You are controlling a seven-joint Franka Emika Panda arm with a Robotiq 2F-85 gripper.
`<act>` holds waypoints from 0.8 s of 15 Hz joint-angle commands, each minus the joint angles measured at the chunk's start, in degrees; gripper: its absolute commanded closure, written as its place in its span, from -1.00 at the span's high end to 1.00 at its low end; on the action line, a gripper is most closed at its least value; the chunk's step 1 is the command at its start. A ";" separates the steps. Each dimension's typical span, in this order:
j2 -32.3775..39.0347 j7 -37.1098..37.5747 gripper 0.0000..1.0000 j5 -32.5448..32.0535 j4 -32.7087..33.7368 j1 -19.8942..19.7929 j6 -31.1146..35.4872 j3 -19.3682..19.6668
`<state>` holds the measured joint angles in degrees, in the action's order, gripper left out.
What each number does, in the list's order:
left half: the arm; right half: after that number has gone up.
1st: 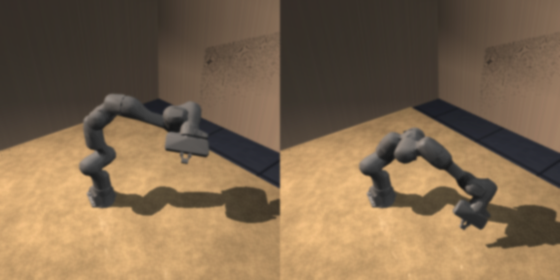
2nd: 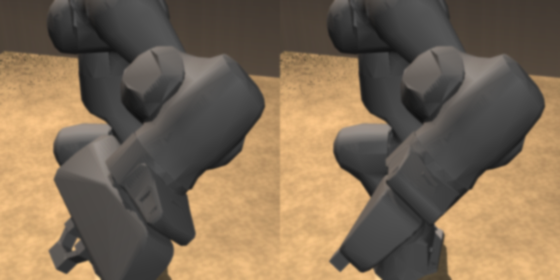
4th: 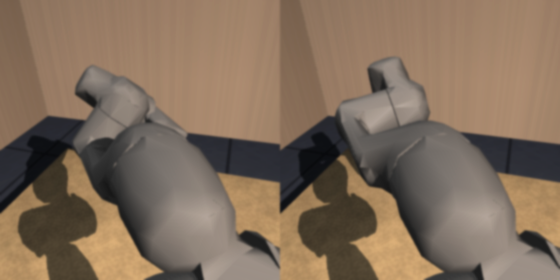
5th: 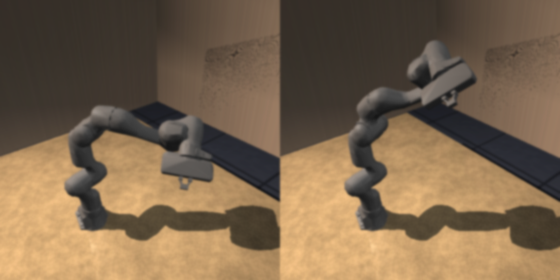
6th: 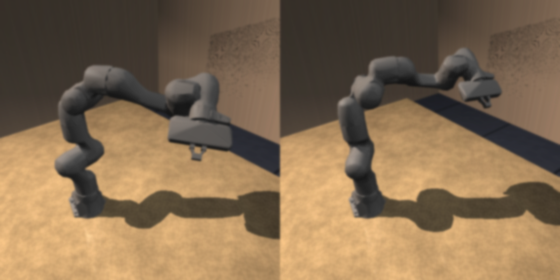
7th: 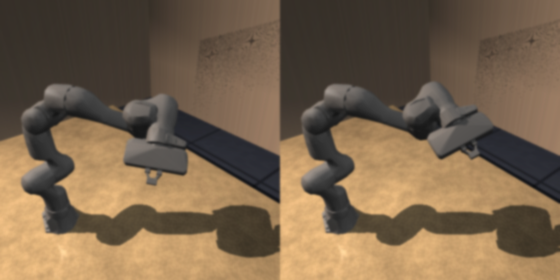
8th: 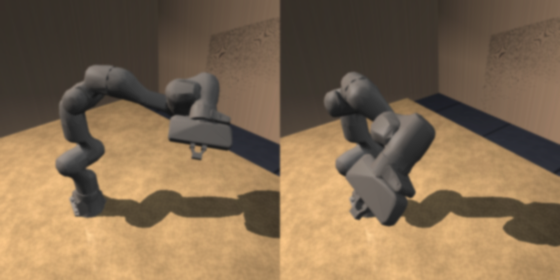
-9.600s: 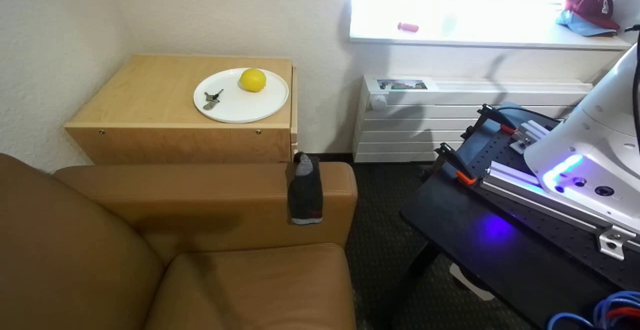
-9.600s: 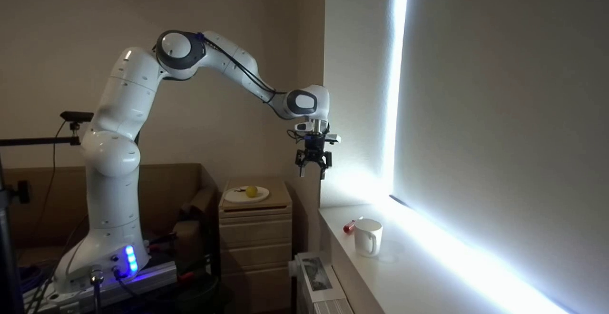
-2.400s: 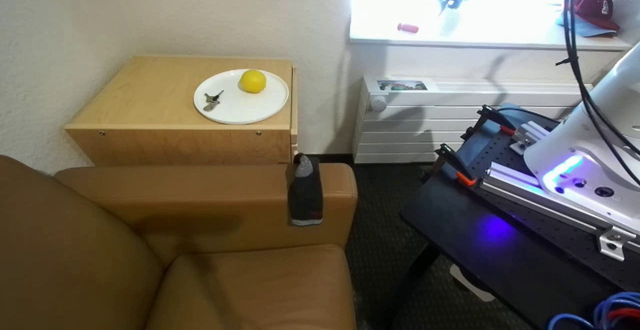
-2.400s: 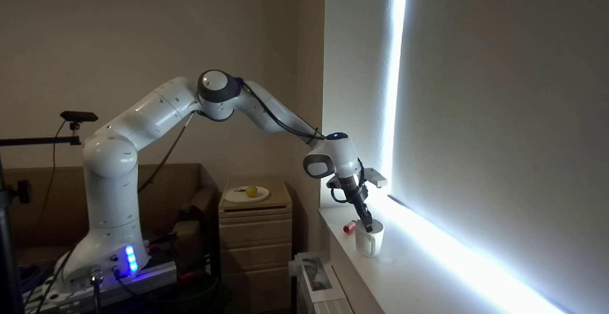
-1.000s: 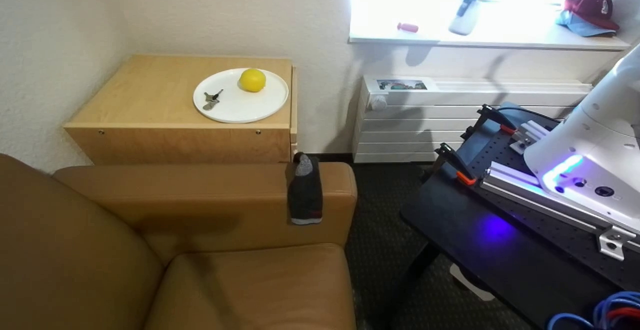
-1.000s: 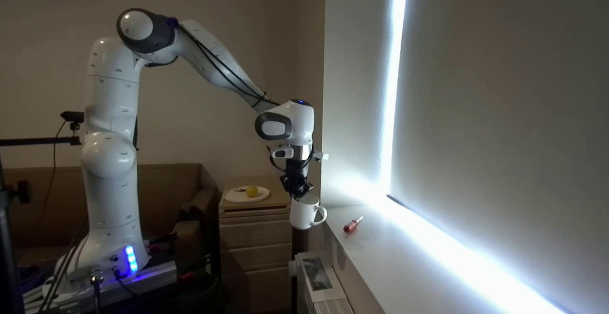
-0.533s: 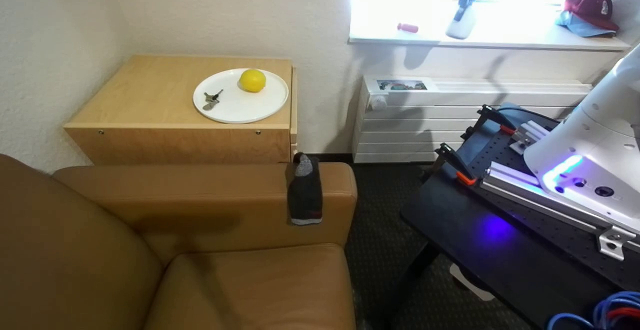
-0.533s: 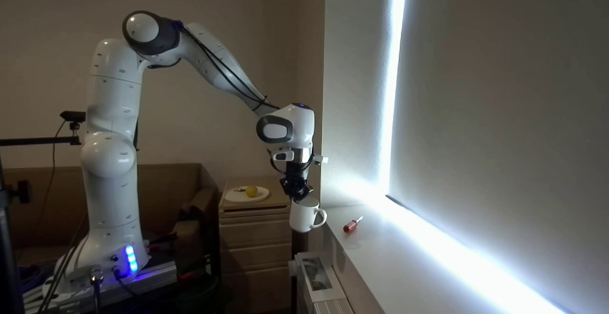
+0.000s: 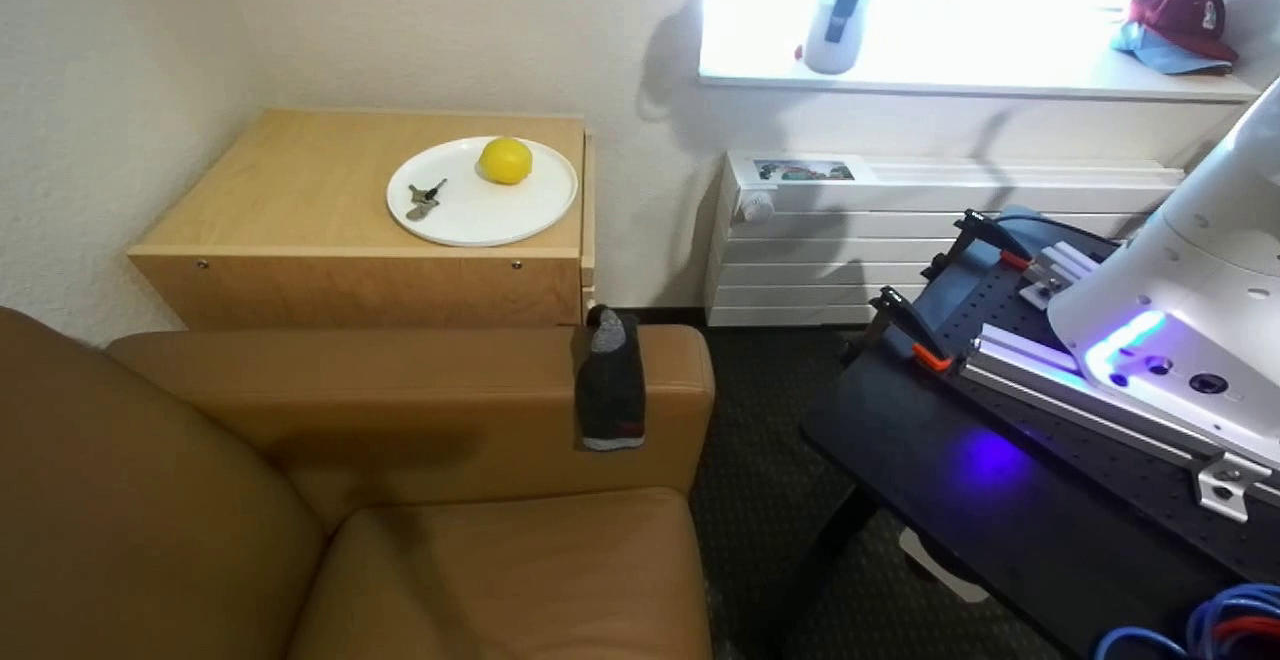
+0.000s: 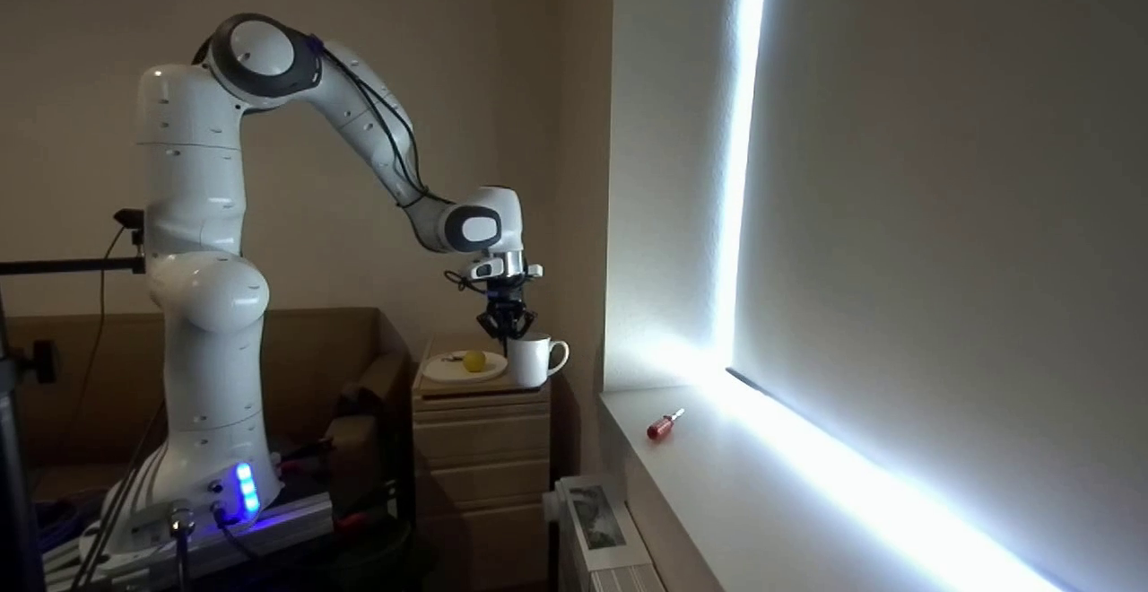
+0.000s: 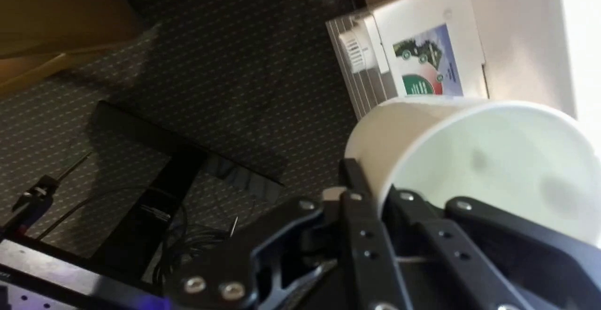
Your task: Put the keys on the plate, slide the plate to the left, then put the cup on the windowsill on the right side of the nightstand
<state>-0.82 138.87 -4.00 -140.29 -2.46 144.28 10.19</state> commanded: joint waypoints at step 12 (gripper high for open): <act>-1.33 -3.59 -0.97 6.16 2.59 7.93 1.03 -15.93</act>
<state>-6.53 137.33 -1.88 -143.41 2.90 144.64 -2.45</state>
